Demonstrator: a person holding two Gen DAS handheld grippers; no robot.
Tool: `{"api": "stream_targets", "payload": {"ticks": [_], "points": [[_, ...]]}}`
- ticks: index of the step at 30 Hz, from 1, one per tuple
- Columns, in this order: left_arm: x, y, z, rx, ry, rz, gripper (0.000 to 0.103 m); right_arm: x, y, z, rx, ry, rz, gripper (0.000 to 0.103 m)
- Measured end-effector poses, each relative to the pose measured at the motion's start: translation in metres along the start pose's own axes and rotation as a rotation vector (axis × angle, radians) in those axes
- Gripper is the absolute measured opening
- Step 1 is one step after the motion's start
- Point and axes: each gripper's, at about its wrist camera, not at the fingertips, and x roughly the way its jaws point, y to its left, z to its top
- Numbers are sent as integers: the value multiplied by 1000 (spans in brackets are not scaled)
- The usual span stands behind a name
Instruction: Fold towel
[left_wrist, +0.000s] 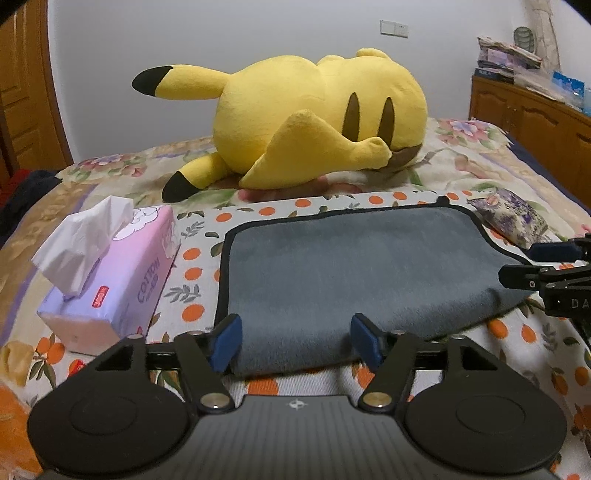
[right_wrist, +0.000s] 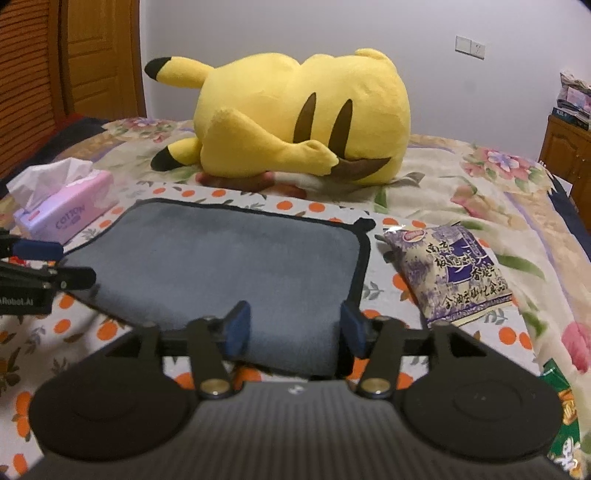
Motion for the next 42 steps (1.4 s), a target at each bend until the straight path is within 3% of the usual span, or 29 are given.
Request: {"api": "stream_targets", "payload": {"ticks": [4,10,12,19,42], "points": [[-11,-2,-3,16,5,6,76,-15,4,-4,-14,-23,-9,80],[-32,-7,-9,23,-2,-7,88,-39,6,-7,4,-41,2,88],[-40,-8,-12,24,-4,-8,89,-46,6,-8,10,-45,2,103],[-65,-13,-23,30,-22,-7,101,-64,6,-15,22,-52,-19,103],[-139,-33,-38,46,-38,-17,103,-132,11,-29,63,-78,-36,103]]}}
